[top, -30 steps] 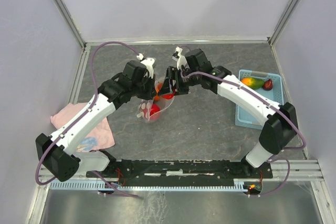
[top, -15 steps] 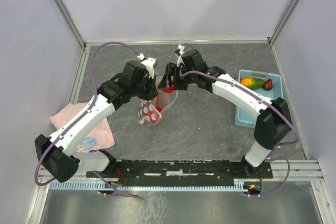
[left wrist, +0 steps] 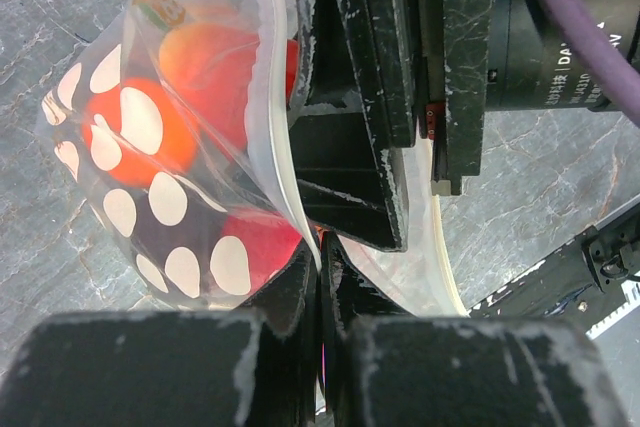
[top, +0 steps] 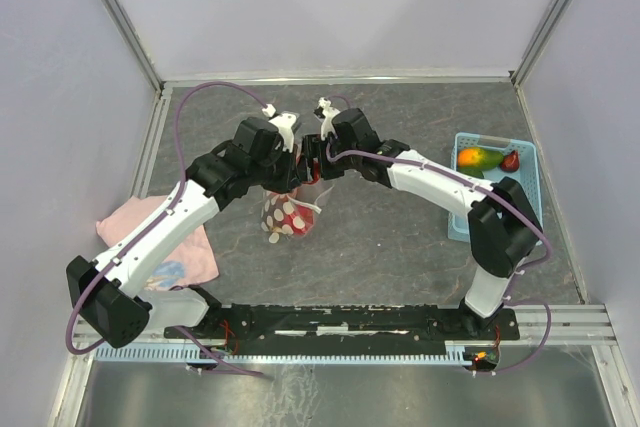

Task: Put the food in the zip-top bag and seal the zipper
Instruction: Place the fake fruit in the zipper food storage bag.

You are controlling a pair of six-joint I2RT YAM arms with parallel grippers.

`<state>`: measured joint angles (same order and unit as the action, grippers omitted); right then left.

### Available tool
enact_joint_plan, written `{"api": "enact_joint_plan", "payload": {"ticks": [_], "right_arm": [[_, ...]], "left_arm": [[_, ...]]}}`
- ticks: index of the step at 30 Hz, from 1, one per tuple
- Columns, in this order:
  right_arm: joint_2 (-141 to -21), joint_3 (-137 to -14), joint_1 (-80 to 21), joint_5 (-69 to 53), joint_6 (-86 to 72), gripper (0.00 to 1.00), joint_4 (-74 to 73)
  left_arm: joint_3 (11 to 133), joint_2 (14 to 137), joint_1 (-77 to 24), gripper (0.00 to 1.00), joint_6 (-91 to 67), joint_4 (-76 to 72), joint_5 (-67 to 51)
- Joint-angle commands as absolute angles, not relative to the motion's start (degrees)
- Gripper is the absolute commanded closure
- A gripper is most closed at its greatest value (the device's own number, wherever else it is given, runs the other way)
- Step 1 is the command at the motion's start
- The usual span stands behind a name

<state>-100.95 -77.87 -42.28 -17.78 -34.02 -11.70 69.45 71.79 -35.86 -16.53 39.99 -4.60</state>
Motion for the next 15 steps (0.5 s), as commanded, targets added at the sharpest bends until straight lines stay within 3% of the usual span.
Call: {"api": "enact_joint_plan", "payload": {"ticks": [1, 4, 9, 15], "right_arm": [[-101.51, -78.69, -43.29, -18.81, -31.64, 0.33, -6.71], [-100.15, -78.24, -43.26, -17.69, -31.11, 0.23, -7.21], [-97.2, -78.16, -43.26, -15.12, -29.04, 0.14, -9.98], [-94.29, -78.17, -43.24, -11.71, -27.51, 0.13, -13.64]], "left_arm": [[70.05, 70.49, -36.12, 0.97, -14.51, 36.47, -4.58], [69.96, 70.41, -36.17, 0.97, -14.8, 36.59, -3.43], [70.05, 70.41, -36.13, 0.97, -15.31, 36.65, -2.01], [69.97, 70.31, -35.95, 0.97, -15.6, 36.74, -0.99]]}}
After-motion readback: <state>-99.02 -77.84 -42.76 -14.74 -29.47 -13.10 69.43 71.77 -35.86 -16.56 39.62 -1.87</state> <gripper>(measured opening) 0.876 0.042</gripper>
